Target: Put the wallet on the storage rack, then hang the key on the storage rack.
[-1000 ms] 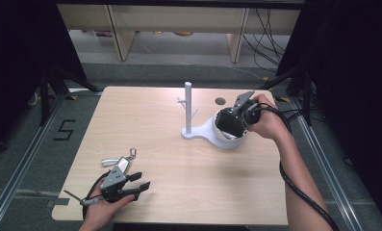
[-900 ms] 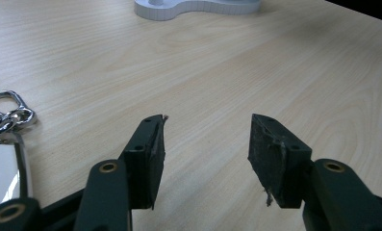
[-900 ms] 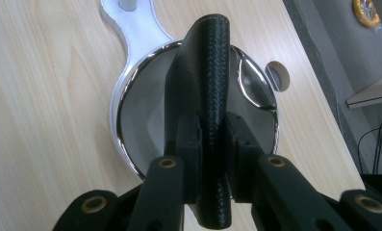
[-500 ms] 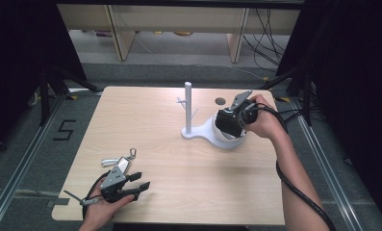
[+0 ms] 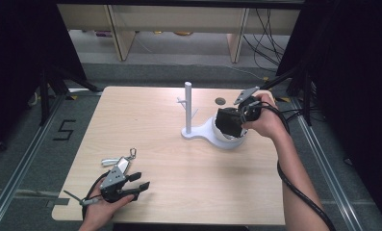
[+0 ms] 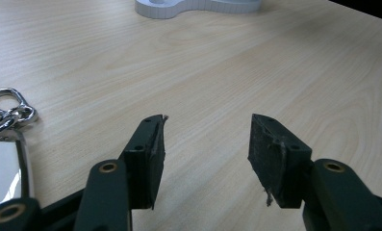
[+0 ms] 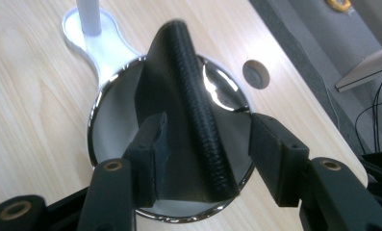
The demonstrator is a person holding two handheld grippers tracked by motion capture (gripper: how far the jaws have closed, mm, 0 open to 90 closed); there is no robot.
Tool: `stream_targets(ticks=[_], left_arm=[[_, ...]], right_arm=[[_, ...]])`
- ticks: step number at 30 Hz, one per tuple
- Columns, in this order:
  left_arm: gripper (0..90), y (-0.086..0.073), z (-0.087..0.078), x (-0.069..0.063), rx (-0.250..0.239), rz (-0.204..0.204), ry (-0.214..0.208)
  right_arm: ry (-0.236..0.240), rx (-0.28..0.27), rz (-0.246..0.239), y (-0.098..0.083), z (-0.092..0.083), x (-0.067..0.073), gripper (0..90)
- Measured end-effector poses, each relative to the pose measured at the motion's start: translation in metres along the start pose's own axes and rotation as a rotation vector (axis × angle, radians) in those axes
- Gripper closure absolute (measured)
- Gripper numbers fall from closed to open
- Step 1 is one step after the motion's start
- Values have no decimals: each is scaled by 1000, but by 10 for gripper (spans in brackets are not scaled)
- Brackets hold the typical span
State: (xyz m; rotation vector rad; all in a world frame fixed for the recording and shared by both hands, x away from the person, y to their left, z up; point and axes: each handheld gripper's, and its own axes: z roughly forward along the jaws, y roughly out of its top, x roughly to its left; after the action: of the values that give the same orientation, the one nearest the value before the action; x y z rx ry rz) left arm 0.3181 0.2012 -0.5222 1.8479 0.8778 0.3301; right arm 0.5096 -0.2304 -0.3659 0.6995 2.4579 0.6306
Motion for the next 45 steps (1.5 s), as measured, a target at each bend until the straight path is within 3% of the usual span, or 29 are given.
stream_targets(ticks=[1, 2, 3, 4, 8, 14, 19, 24, 29, 33, 35, 39, 40, 42, 45], left_arm=[[465, 0, 0, 0, 3, 4, 1], [465, 0, 0, 0, -1, 1, 1], [465, 0, -1, 1, 6, 9, 5], [465, 0, 0, 1, -3, 6, -5], [465, 1, -1, 1, -8, 4, -4], [448, 2, -2, 0, -16, -10, 0], [417, 2, -1, 1, -20, -4, 6], [401, 5, 1, 1, -31, -52, -15], [461, 9, -2, 2, -61, -30, 17], [516, 9, -5, 3, -89, -32, 30], [551, 10, -6, 3, -96, -43, 29], [603, 11, -9, 3, -98, -64, 36], [621, 11, -11, 4, -87, -63, 41], [627, 11, -12, 5, -81, -70, 47], [638, 12, -13, 6, -93, -77, 47]], right_arm=[[-5, -7, 10, 0, -3, 0, 503], [1, -7, 22, 0, -9, 0, 574], [1, -7, 22, 0, -9, 0, 574], [-2, -4, 27, -1, -12, 0, 651], [-4, 6, 27, -3, -15, 1, 690], [0, -12, 39, -9, -22, 1, 608], [-21, -29, 100, -16, -38, 8, 546], [-17, -36, 125, -32, -48, 18, 516], [8, -59, 217, -50, -58, 27, 521], [6, -48, 239, -63, -57, 36, 502], [5, -47, 276, -69, -56, 43, 493], [18, -55, 308, -80, -51, 55, 493], [25, -56, 339, -83, -49, 63, 492], [33, -57, 337, -86, -47, 67, 490], [48, -69, 373, -93, -41, 80, 483]])
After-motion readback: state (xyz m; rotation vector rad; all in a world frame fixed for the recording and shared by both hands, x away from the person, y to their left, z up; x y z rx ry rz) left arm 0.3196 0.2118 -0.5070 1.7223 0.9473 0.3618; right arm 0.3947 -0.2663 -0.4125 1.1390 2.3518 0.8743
